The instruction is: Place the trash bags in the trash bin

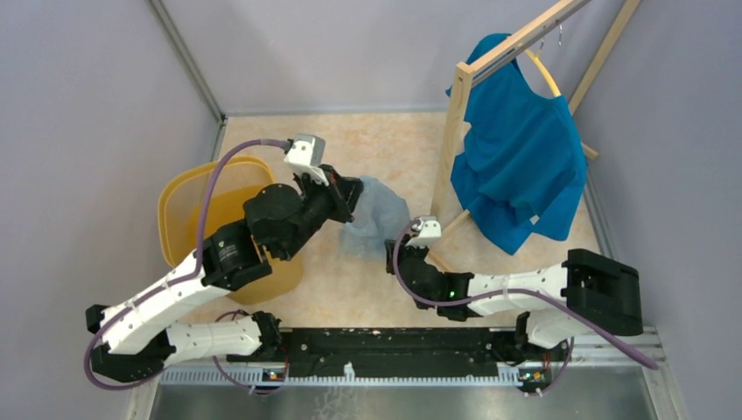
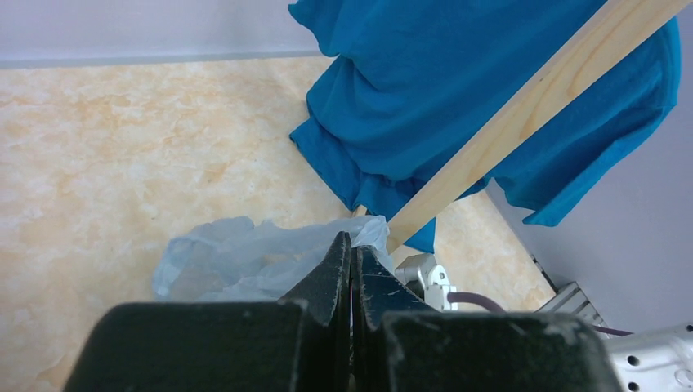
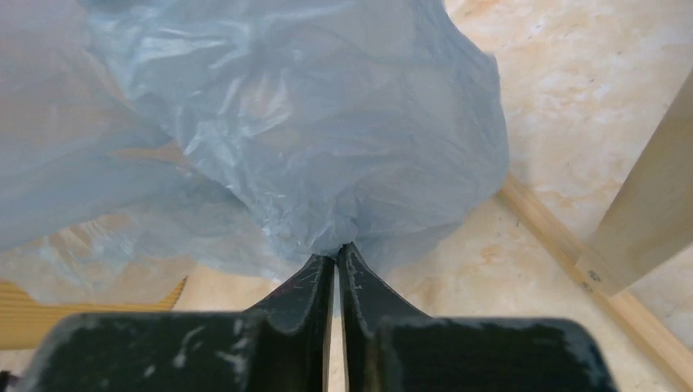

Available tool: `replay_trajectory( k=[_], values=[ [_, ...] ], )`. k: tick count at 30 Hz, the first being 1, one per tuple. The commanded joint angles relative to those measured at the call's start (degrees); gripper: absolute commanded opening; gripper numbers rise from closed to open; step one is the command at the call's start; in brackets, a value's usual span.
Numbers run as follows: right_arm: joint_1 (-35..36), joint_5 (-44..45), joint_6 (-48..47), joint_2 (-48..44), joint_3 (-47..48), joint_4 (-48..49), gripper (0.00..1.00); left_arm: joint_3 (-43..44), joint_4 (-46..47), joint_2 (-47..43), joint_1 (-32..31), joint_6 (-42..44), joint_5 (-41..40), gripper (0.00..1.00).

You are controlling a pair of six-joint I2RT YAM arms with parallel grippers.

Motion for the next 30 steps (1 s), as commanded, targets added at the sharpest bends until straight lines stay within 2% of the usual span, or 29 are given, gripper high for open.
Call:
replay_trajectory(
  k=[1, 4, 10, 14, 17, 19, 22, 23, 24, 26, 30],
  values=[
    [-0.4, -3.4, -6.7, -0.2, -2.5, 8.1, 0.00, 2.1, -1.0, -2.8, 0.0, 2.7, -0.7, 0.00],
    [-1.1, -7.0, -10.9, -1.6, -6.2, 10.9, 0.00, 3.9, -4.4, -3.7, 0.1, 5.2, -5.3, 0.00],
    [-4.9, -15.0, -11.5, -6.3, -13.8, 13.1, 0.00, 8.1, -10.2, -4.2, 0.1, 10.4, -12.2, 0.00],
    [-7.7, -21.0, -12.2, -9.6, -13.6, 8.9, 0.02, 10.0, -13.0, -3.0, 0.1, 9.8, -11.1, 0.00],
    [-7.8, -22.6, -14.4, -11.3, -10.0, 1.5, 0.23, 9.0, -12.6, -1.5, 0.0, 9.2, -8.3, 0.00],
    [-7.9, -24.6, -15.0, -13.2, -7.8, -4.5, 0.32, 8.5, -11.8, -0.5, 0.0, 8.9, -8.4, 0.00],
    [-7.8, -33.8, -17.8, -18.1, -8.6, -6.5, 0.51, 8.4, -12.0, 0.7, 0.1, 7.6, -9.5, 0.00],
    [-7.8, -37.2, -18.4, -20.0, -9.6, -6.1, 0.62, 7.7, -11.2, 0.7, 0.1, 7.8, -9.5, 0.00],
    [-7.9, -40.4, -18.9, -20.9, -10.3, -5.6, 0.69, 7.1, -10.7, 0.8, 0.1, 7.8, -9.3, 0.00],
    [-7.6, -44.6, -19.1, -21.8, -10.6, -6.2, 0.74, 7.0, -9.9, 1.4, 0.1, 7.5, -8.1, 0.00],
    [-5.3, -43.8, -18.3, -24.3, -9.6, -8.4, 0.79, 7.8, -9.2, 3.3, 0.1, 7.0, -2.1, 0.00]
  ],
)
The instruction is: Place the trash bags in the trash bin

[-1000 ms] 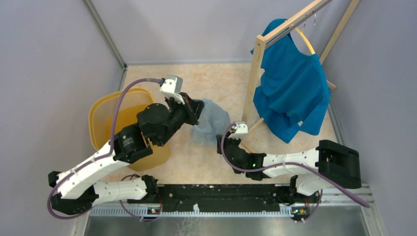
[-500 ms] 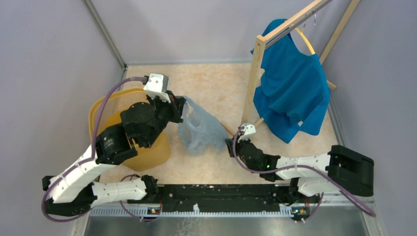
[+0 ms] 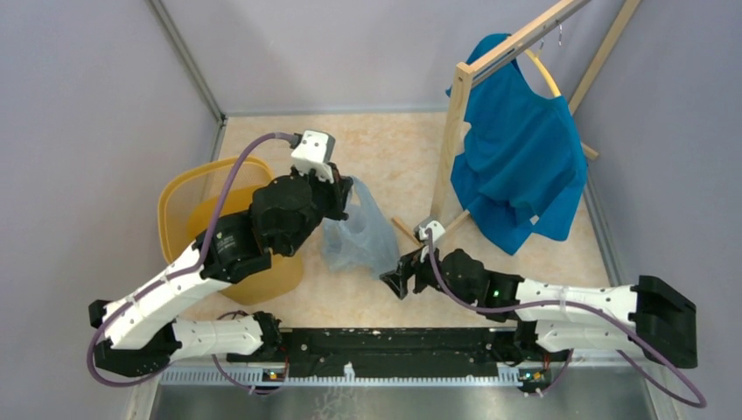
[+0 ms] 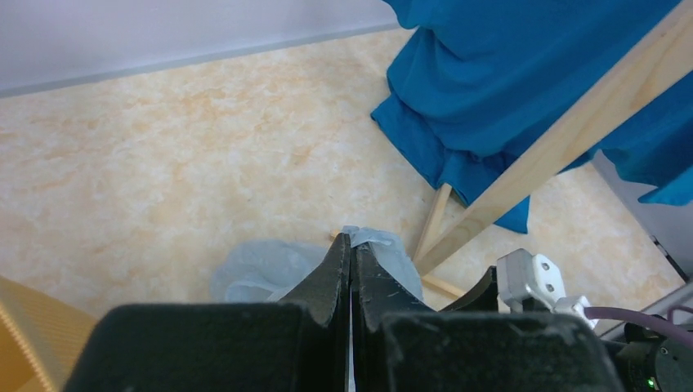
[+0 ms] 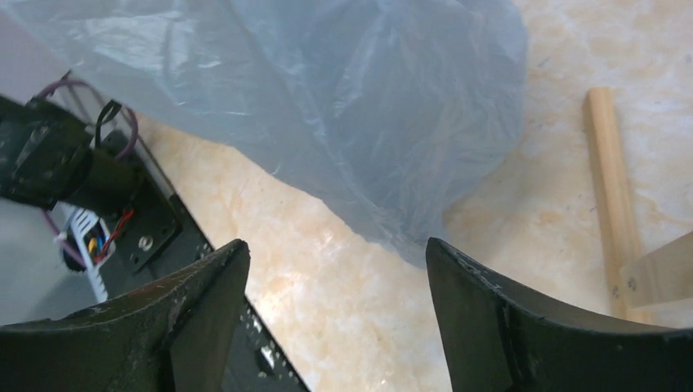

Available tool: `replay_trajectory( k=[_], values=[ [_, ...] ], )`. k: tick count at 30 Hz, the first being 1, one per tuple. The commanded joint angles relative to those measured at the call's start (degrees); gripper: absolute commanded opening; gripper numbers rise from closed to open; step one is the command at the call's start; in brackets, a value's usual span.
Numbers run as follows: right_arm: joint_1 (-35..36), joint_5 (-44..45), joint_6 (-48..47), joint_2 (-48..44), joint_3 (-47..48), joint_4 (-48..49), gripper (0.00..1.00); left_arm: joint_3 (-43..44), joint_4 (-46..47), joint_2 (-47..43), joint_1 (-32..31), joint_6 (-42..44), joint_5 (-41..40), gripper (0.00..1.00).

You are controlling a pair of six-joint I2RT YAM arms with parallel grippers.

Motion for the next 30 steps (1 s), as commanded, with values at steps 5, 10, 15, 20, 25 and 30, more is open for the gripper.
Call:
replay_trajectory(
  k=[5, 10, 15, 20, 25, 30],
  values=[
    [2.2, 0.9, 1.0, -10.2, 3.2, -6.2, 0.85, 0.8, 3.4, 3.5, 0.1, -1.0, 17.0, 0.00],
    [2.2, -0.3, 1.0, -14.4, 7.9, -6.8, 0.86, -2.8, 3.9, 3.3, 0.1, -3.1, 21.2, 0.00],
    [2.2, 4.5, 0.1, -15.0, 12.6, -10.4, 0.84, -4.8, 4.1, 3.2, 0.0, -4.0, 25.1, 0.00],
    [2.2, 7.5, -1.6, -14.6, 14.8, -9.9, 0.83, -4.7, 4.0, 3.5, 0.1, -5.2, 30.7, 0.00],
    [2.2, 10.9, -1.2, -12.6, 16.1, -11.3, 0.78, -6.5, 7.5, 2.6, 0.1, -4.9, 39.5, 0.00],
    [2.2, 19.4, -2.6, -16.8, 5.4, -5.7, 0.22, -7.1, 7.3, 2.3, 0.1, -3.4, 41.8, 0.56]
  ],
)
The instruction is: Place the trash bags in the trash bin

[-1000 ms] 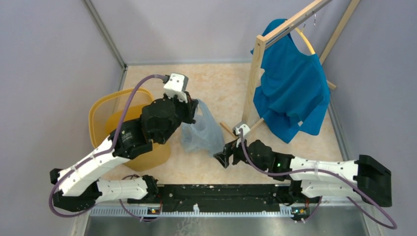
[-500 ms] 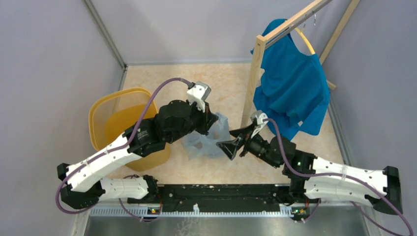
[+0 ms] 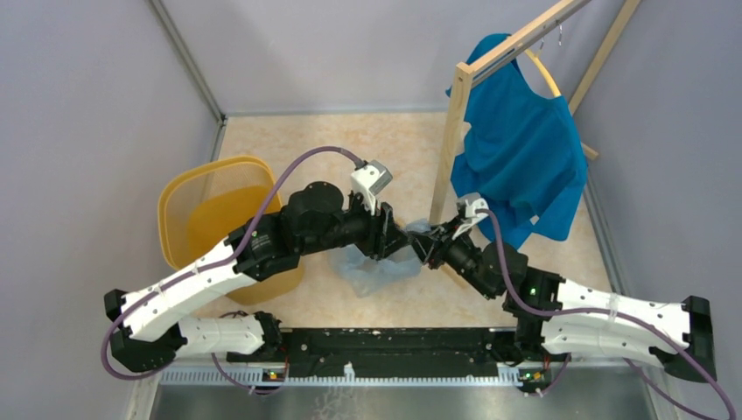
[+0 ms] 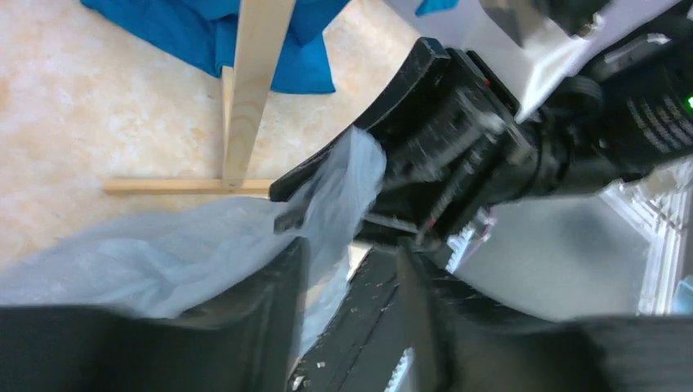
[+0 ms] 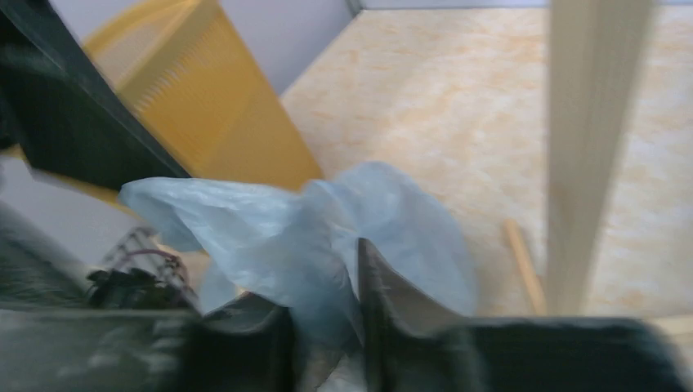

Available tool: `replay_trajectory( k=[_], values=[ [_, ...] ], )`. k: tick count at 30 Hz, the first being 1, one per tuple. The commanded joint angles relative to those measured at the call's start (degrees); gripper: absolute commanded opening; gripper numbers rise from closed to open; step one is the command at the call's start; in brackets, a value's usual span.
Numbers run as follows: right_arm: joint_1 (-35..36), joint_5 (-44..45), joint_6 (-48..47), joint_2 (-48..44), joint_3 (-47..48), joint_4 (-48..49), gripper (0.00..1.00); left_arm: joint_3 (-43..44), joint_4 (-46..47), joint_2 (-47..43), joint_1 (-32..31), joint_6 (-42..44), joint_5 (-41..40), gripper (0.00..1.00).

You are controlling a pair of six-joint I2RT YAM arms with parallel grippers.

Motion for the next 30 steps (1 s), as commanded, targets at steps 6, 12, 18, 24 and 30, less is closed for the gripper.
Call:
replay_trajectory(
  k=[6, 12, 18, 24, 30],
  values=[
    [0.3, 13.2, 1.9, -9.7, -12.5, 1.3, 0.00, -0.2, -4.0, -3.6, 0.1, 0.4, -7.3, 0.99],
    [0.3, 15.6, 3.9, -16.0, -15.3, -2.0, 0.00, -5.7, -10.9, -4.0, 0.1, -2.0, -16.0, 0.99],
    [0.3, 14.4, 4.4, -17.2, -15.9, -2.5, 0.00, -5.2, -13.3, 5.7, 0.0, -1.4, -22.0, 0.76],
    [0.3, 13.5, 4.5, -16.9, -14.7, -4.4, 0.00, -4.1, -12.4, 14.2, 0.1, -0.5, -26.1, 0.72],
    [0.3, 13.0, 5.0, -17.9, -15.2, -5.1, 0.00, -5.6, -12.0, 18.6, 0.1, -0.7, -30.2, 0.47]
  ],
)
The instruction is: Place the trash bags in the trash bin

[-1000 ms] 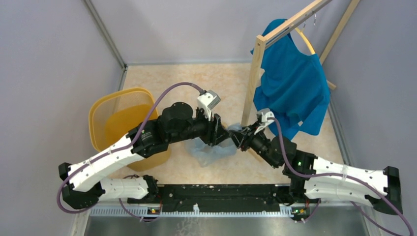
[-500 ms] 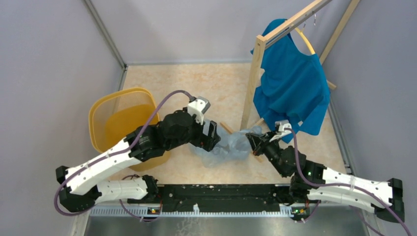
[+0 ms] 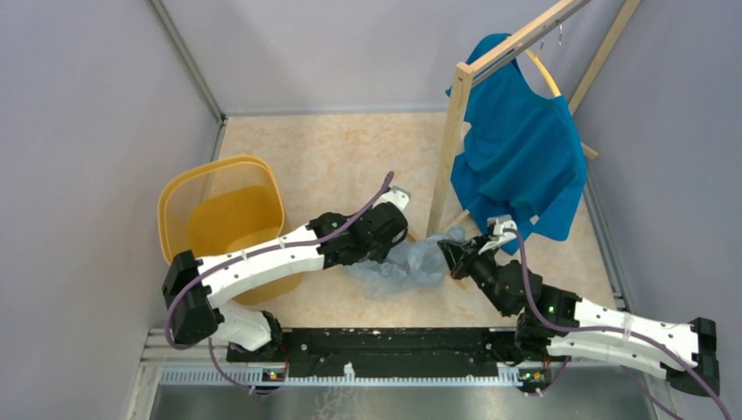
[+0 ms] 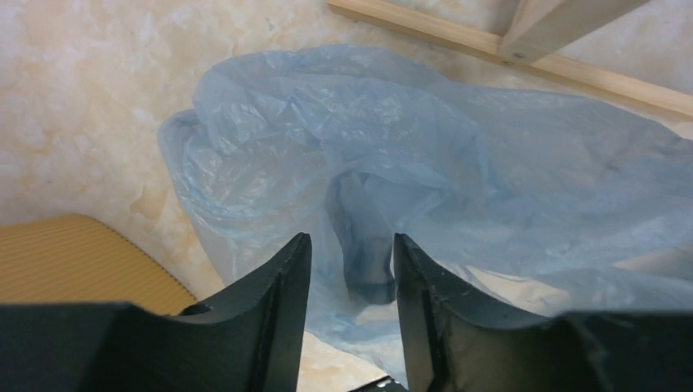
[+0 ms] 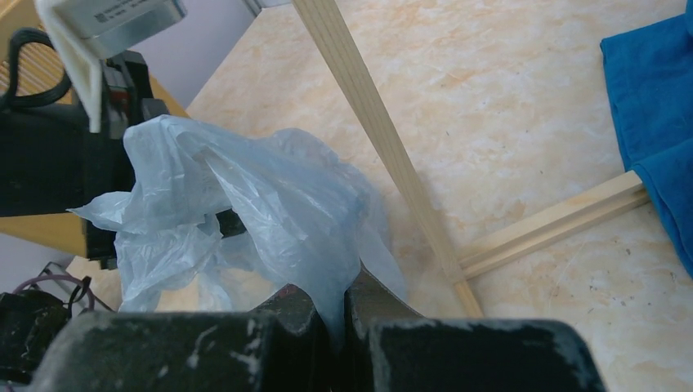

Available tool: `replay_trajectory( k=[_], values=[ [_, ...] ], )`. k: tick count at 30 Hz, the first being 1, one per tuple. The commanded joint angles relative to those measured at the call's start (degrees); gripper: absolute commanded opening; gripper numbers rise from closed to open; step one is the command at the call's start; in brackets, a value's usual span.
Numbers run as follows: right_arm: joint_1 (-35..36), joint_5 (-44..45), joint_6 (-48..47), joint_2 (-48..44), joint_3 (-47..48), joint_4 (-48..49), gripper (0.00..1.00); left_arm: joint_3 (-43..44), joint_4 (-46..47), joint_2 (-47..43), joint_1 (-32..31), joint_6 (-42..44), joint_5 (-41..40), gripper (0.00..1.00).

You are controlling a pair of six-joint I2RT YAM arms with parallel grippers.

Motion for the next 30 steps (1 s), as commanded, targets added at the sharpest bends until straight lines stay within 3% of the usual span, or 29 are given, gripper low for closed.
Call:
replay_trajectory(
  k=[1, 5, 8, 9, 11, 13, 15, 17, 19, 22, 26, 30],
  values=[
    [0.3, -0.6, 0.7, -1.1, 0.6, 0.1, 0.00, 0.5, 0.4, 1.1, 0.1, 0.6, -6.2, 0.38],
    [0.4, -1.6, -0.7, 0.1, 1.5, 2.2, 0.01, 9.9, -2.8, 1.1, 0.5, 6.0, -15.9, 0.03],
    [0.3, -3.3, -3.3, 3.0, 4.5, 3.9, 0.01, 24.6, -2.9, 0.0, 0.6, 11.8, -23.3, 0.00],
    [0.4, -4.1, -4.0, 4.3, 6.0, 4.2, 0.01, 29.4, -1.1, -1.2, 0.5, 13.9, -20.1, 0.00],
    [0.4, -5.9, -5.4, 6.5, 9.2, 4.7, 0.01, 34.0, 5.0, -6.2, 0.5, 16.3, -6.1, 0.00],
    [0.3, -7.9, -6.6, 8.2, 12.0, 5.7, 0.00, 25.4, 20.3, -15.0, 0.5, 17.8, 5.8, 0.00],
    [0.3, -9.3, -7.1, 9.2, 12.9, 6.9, 0.01, 14.4, 29.9, -21.8, 0.5, 17.1, 8.2, 0.00],
    [0.3, -9.6, -7.1, 10.0, 12.3, 8.2, 0.01, 7.4, 26.7, -23.5, 0.6, 14.3, -1.7, 0.00],
    [0.3, -8.8, -6.0, 11.4, 11.0, 9.0, 0.01, 1.7, 14.6, -21.2, 0.8, 7.1, -11.2, 0.00],
    [0.3, -9.9, -3.0, 13.4, 9.2, 8.6, 0.01, -1.4, 1.8, -18.0, 1.1, -3.9, -13.3, 0.00],
    [0.3, -11.8, -0.1, 15.9, 6.4, 10.6, 0.01, -2.0, 5.7, -20.4, 1.1, 0.4, -7.8, 0.00],
    [0.3, -12.1, -2.5, 17.2, 9.6, 11.1, 0.01, 8.2, 12.0, -19.0, 1.2, 10.4, -4.8, 0.00]
  ],
)
